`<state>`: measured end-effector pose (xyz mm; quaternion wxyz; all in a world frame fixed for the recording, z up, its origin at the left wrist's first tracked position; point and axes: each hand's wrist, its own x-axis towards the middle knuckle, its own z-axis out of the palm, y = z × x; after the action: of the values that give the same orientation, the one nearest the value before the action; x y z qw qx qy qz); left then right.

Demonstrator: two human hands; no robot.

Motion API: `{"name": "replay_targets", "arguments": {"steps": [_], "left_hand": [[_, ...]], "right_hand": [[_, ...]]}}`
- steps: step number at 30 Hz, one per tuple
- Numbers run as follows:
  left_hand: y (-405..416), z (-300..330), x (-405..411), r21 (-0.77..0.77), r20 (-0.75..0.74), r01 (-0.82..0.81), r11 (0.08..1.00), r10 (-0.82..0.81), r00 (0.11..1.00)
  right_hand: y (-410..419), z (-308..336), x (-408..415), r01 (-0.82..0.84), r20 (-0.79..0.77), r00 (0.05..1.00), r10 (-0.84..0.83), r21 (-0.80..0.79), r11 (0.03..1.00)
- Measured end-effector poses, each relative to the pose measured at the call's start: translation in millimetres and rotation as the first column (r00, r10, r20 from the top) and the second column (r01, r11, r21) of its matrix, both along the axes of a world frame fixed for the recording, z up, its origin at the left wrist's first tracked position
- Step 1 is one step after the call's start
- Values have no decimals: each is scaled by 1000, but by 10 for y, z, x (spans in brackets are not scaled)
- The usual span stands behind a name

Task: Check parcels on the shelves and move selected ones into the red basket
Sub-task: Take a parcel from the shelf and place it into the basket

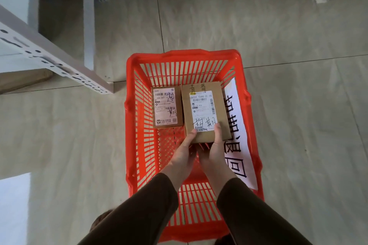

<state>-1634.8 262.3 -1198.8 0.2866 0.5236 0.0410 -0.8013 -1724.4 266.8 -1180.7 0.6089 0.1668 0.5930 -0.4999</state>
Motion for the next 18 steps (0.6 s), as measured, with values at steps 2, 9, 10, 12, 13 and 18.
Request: {"name": "replay_targets", "arguments": {"steps": [2,9,10,12,13,18], "left_hand": [[-33,-93,-9,-36,42,6,999,-5,999],[-146,-242,-11,-44,109,-5,999,9,994],[-143,-268,-6,-47,113,8,999,-3,994],[-154,-292,3,-60,128,30,998,-22,992],[-159,-299,6,-67,125,34,997,-26,992],[-172,-249,59,-74,62,60,995,-55,997]], "right_hand": [[-52,-39,-4,7,-3,1000,-7,3,1000],[-195,-184,5,-54,15,998,54,3,999],[-215,-178,13,-58,6,998,58,1,998],[-236,-202,17,-75,-19,997,75,1,997],[-236,-221,17,-78,-31,996,78,2,997],[-151,-373,-8,-73,-21,997,73,-38,997]]}}
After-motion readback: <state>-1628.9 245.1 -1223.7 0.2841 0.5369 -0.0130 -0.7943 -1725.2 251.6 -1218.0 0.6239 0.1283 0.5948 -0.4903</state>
